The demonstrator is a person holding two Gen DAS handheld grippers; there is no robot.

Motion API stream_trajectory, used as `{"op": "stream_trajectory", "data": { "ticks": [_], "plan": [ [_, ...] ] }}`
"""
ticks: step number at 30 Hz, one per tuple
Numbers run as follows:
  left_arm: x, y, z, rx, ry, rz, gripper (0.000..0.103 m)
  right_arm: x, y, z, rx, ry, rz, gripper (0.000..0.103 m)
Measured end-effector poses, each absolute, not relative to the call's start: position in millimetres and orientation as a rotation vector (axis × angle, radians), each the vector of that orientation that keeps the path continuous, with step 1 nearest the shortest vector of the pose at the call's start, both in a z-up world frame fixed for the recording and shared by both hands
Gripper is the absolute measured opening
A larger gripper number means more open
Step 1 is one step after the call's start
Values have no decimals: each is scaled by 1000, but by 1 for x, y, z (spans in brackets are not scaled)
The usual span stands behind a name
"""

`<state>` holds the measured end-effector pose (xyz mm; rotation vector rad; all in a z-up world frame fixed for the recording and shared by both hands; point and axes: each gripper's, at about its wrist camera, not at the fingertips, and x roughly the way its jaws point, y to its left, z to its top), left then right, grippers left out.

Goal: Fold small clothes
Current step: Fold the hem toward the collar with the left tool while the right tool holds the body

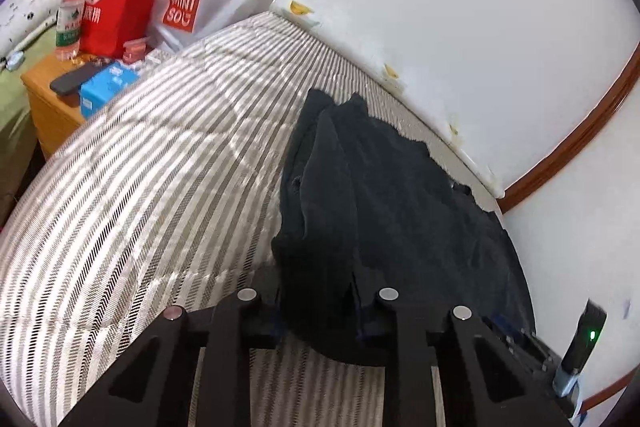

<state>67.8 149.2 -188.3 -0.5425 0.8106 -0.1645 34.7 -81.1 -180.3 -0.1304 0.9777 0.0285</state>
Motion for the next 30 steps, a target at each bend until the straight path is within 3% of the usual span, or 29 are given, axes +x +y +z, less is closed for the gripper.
{"op": "stream_trajectory", "data": {
  "ticks": [11, 18, 24, 30],
  "plan": [
    [69, 83, -102, -365, 699, -160, 17, -6, -95, -170, -114, 956, 102, 35],
    [75, 15, -67, -281, 665, -281, 14, -26, -164, -133, -30, 863, 35, 35],
    [83, -63, -57, -189, 666, -446, 13, -30, -230, -124, 33, 852, -70, 35],
    [92, -160, -92, -63, 752, -607, 14, -38, -273, -119, 64, 845, -150, 35]
  ]
}}
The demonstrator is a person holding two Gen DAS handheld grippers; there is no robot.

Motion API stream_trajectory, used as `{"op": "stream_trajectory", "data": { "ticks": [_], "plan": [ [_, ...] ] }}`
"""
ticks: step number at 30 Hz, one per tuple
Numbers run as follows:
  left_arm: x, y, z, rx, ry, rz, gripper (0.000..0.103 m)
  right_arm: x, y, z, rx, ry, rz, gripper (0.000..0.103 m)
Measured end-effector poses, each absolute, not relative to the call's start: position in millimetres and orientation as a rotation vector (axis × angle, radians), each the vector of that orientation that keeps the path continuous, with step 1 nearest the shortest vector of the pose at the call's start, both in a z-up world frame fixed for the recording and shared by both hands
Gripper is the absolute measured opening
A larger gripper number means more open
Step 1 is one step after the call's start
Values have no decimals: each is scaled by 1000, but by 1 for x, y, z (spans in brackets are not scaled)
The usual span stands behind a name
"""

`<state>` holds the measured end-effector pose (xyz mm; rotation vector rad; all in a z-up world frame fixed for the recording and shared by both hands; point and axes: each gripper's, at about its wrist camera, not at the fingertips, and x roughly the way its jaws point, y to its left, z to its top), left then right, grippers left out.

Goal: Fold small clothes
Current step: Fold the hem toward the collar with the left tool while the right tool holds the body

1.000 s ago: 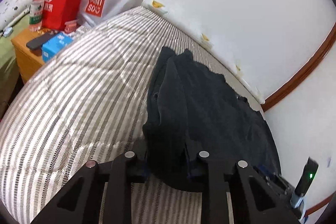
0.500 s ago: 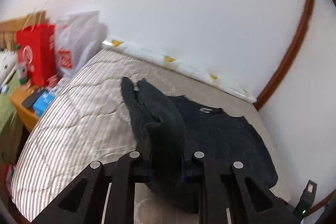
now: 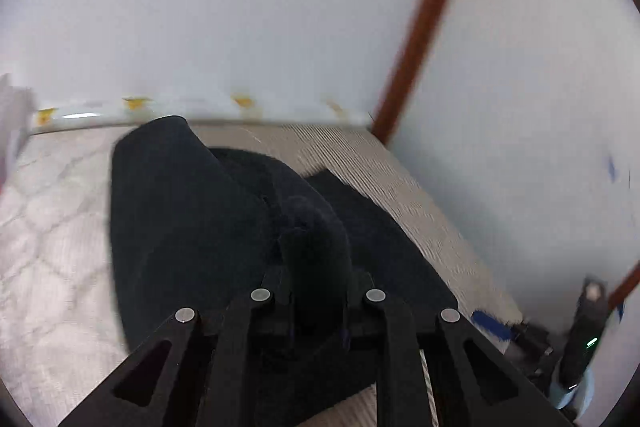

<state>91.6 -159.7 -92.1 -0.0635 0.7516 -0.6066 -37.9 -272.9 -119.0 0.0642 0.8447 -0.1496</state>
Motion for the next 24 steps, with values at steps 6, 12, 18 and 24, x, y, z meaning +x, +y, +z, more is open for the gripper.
{"op": "stream_trajectory", "data": {
  "ticks": [6, 12, 18, 24],
  "plan": [
    [98, -198, -142, -4, 861, -626, 15, -52, -298, -120, 74, 870, -205, 35],
    [99, -187, -149, -49, 920, -656, 21, -44, -291, -119, 53, 883, -202, 36],
    [81, -165, -136, -34, 879, -684, 25, -32, -262, -110, 50, 864, -128, 42],
    [59, -110, -125, -18, 789, -625, 58, -19, -232, -101, 88, 830, -32, 64]
  ]
}}
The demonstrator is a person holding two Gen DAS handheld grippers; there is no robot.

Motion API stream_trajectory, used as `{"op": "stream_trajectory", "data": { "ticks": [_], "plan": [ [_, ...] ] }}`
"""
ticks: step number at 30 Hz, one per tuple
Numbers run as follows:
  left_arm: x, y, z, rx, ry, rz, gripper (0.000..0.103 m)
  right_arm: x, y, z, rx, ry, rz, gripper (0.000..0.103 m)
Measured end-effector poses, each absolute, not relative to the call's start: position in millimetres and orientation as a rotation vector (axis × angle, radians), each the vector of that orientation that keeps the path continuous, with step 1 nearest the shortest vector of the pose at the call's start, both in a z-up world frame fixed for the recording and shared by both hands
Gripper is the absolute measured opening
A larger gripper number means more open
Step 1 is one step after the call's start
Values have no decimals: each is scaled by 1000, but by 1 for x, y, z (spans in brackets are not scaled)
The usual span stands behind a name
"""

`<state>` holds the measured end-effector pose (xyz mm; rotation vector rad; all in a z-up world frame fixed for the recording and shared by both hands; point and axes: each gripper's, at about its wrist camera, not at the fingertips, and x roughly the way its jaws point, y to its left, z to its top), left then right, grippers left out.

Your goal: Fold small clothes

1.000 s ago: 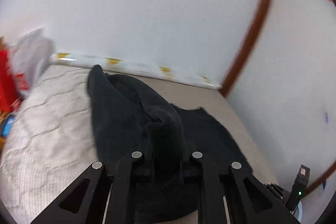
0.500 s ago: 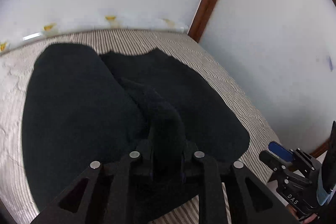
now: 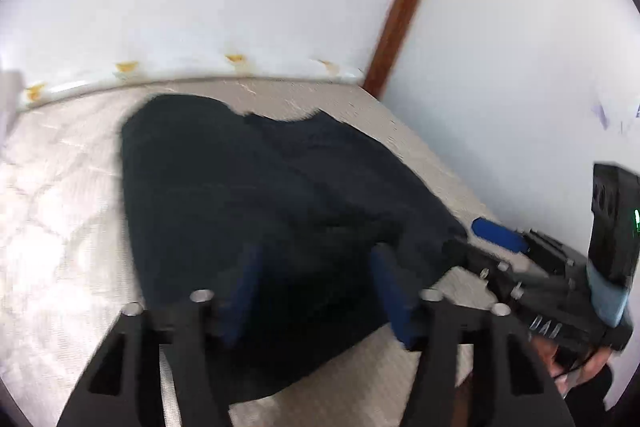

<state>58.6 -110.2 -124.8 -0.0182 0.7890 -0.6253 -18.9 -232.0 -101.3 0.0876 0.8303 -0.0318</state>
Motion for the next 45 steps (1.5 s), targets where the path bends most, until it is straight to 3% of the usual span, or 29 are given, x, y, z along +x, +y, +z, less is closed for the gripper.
{"op": "stream_trajectory", "data": {
  "ticks": [4, 11, 18, 20, 22, 24, 28, 34, 41, 42, 44, 45],
  "plan": [
    [57, -72, -139, 30, 805, -549, 58, -7, -216, -104, 150, 827, 33, 72],
    [44, -28, -182, 17, 916, -541, 60, 29, -197, -136, 292, 886, 123, 73],
    [58, -46, -195, 18, 930, -542, 62, 80, -198, -169, 426, 952, 143, 72],
    [63, -55, -201, 38, 952, -549, 63, 89, -192, -172, 415, 954, 166, 60],
    [67, -64, -206, 55, 954, -538, 63, 93, -186, -168, 379, 938, 182, 36],
    [67, -71, -206, 85, 932, -522, 66, 91, -184, -157, 310, 891, 195, 20],
    [71, -78, -205, 96, 926, -541, 67, 73, -200, -113, 258, 735, 206, 16],
    [71, -111, -198, 127, 908, -651, 67, 23, -258, -74, 172, 582, 52, 15],
    [80, -145, -204, 166, 914, -642, 67, 10, -326, -148, 228, 757, -133, 19],
    [82, -146, -205, 171, 916, -632, 67, 8, -326, -153, 216, 769, -143, 22],
    [82, -144, -207, 145, 914, -629, 63, 3, -328, -155, 217, 755, -173, 40],
    [81, -143, -207, 124, 915, -635, 54, 1, -332, -156, 232, 747, -219, 56]
  ]
}}
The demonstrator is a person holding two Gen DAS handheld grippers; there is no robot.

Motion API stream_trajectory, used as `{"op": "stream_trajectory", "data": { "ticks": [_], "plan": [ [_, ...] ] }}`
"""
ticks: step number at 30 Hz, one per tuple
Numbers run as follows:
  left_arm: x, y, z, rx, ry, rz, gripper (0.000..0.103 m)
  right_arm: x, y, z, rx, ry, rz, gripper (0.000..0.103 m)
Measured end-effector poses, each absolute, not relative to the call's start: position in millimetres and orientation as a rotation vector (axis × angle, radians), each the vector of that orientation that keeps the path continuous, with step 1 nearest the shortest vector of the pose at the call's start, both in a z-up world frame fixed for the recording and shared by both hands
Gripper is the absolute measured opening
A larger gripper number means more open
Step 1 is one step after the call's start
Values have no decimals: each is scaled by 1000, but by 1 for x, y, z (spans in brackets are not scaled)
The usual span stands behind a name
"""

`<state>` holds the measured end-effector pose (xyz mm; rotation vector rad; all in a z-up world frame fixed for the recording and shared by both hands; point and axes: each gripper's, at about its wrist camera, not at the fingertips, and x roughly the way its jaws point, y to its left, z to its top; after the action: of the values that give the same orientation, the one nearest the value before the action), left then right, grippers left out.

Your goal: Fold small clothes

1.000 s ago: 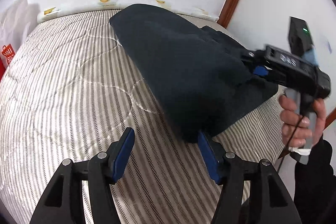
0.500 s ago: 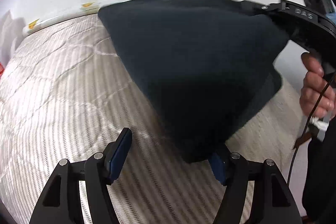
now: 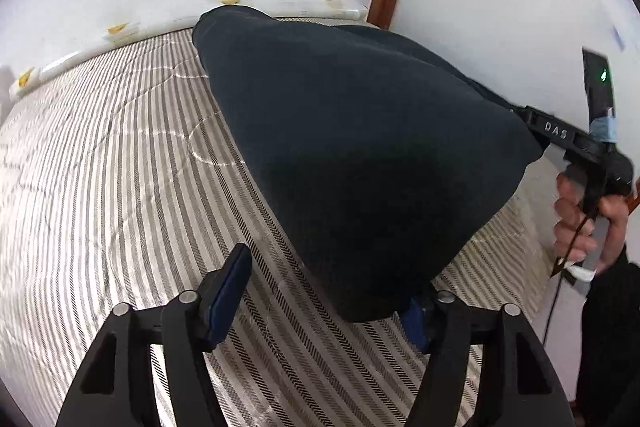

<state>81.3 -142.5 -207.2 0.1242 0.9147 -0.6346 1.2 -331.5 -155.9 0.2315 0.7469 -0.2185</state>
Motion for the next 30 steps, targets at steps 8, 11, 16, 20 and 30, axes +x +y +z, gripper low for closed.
{"op": "stream_trajectory", "data": {
  "ticks": [8, 11, 16, 20, 30],
  "plan": [
    [62, -115, -192, 17, 837, -624, 21, 14, -336, -169, 405, 832, -138, 31],
    [71, -90, -186, -17, 815, -581, 19, 22, -311, -165, 361, 822, -139, 23],
    [82, -23, -177, -58, 798, -473, 18, 50, -259, -168, 382, 822, -45, 21],
    [89, 29, -175, -82, 804, -377, 18, 78, -203, -170, 353, 835, 49, 21],
    [84, 50, -179, -38, 841, -348, 25, 67, -175, -164, 196, 850, 103, 25]
  ]
}}
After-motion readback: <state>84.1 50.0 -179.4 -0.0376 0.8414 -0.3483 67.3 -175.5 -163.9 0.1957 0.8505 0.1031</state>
